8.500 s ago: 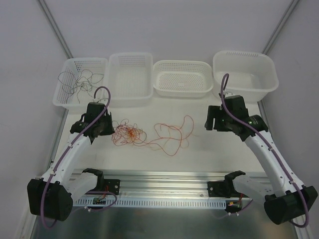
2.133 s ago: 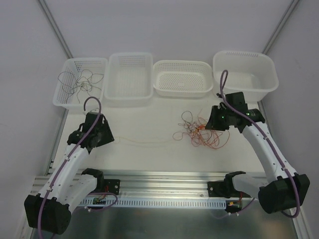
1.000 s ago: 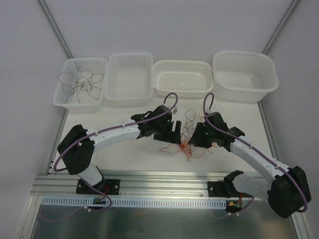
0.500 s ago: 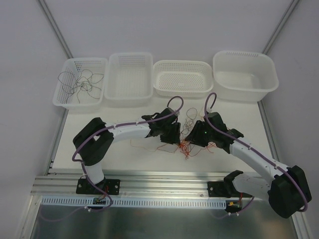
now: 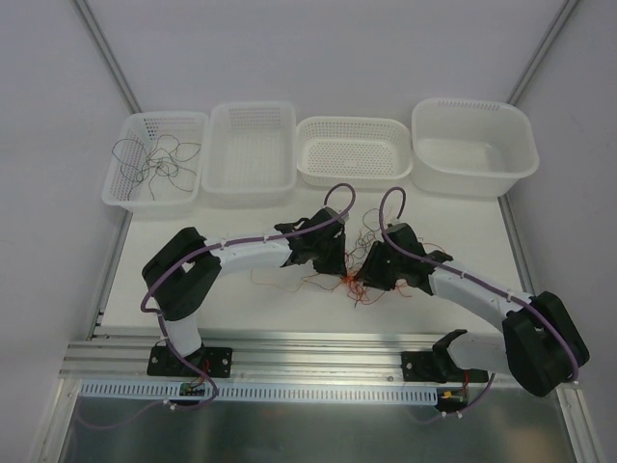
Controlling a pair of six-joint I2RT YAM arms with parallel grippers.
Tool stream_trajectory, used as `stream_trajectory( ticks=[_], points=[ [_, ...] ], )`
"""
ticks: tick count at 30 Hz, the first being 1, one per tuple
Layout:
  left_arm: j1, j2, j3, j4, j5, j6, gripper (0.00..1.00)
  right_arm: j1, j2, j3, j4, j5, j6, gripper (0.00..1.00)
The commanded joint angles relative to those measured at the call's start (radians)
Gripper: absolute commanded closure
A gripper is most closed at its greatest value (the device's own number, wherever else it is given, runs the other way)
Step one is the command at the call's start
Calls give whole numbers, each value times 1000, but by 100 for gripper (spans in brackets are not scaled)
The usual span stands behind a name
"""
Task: Untangle the cables
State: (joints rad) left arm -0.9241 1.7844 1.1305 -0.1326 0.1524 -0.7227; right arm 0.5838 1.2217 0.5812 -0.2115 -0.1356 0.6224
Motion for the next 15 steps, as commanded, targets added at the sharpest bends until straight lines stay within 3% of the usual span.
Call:
stream_trajectory(
  ticks=[1, 10, 15],
  points=[
    [-12, -8, -8, 39, -4, -14, 97, 13, 19, 3, 107, 2, 30, 62],
    [-12, -16, -34, 47, -19, -14, 100, 24, -62, 35, 51, 47, 22, 63],
    [-13, -14, -35, 47, -16, -21, 100, 24, -28, 42, 60, 71, 22, 63]
  ],
)
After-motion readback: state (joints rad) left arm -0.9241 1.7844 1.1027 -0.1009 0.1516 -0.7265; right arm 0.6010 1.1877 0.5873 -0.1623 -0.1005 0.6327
